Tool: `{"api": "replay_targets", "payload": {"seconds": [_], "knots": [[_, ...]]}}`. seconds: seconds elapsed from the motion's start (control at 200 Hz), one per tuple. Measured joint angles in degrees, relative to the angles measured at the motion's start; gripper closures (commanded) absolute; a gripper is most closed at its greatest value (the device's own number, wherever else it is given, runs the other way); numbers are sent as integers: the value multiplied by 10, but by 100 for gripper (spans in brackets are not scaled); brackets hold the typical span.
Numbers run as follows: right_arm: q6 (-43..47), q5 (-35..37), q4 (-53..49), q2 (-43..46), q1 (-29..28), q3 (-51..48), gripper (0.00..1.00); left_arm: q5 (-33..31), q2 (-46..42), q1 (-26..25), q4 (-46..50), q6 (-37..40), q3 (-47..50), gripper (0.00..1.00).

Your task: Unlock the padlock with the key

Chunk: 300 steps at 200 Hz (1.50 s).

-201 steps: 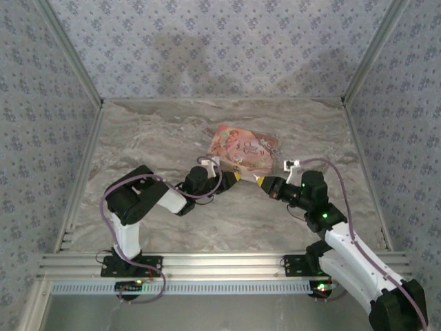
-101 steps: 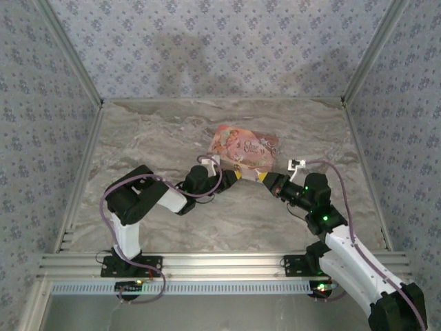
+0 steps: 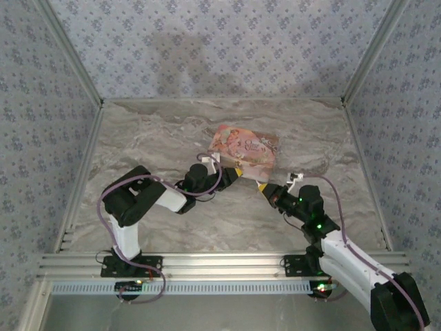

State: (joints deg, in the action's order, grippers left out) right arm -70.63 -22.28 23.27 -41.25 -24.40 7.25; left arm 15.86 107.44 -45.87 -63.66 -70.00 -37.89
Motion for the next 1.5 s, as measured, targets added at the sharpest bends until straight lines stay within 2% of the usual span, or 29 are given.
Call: {"api": "replay_targets", "payload": {"seconds": [0.255,0.715,1.249,1.499], "knots": [[-5,31,41,-38,-21,-4,100,3,-10,0,0,-12,-10,95],[-3,65,163,-173,-69,-3,100,5,-13,0,0,-13,-11,95],[-3,75,244,-266,-77,37,100,5,-13,0,0,-18,-11,95],[-3,76,263,-282,-80,39,100,7,-13,0,-4,-21,-11,95]]}}
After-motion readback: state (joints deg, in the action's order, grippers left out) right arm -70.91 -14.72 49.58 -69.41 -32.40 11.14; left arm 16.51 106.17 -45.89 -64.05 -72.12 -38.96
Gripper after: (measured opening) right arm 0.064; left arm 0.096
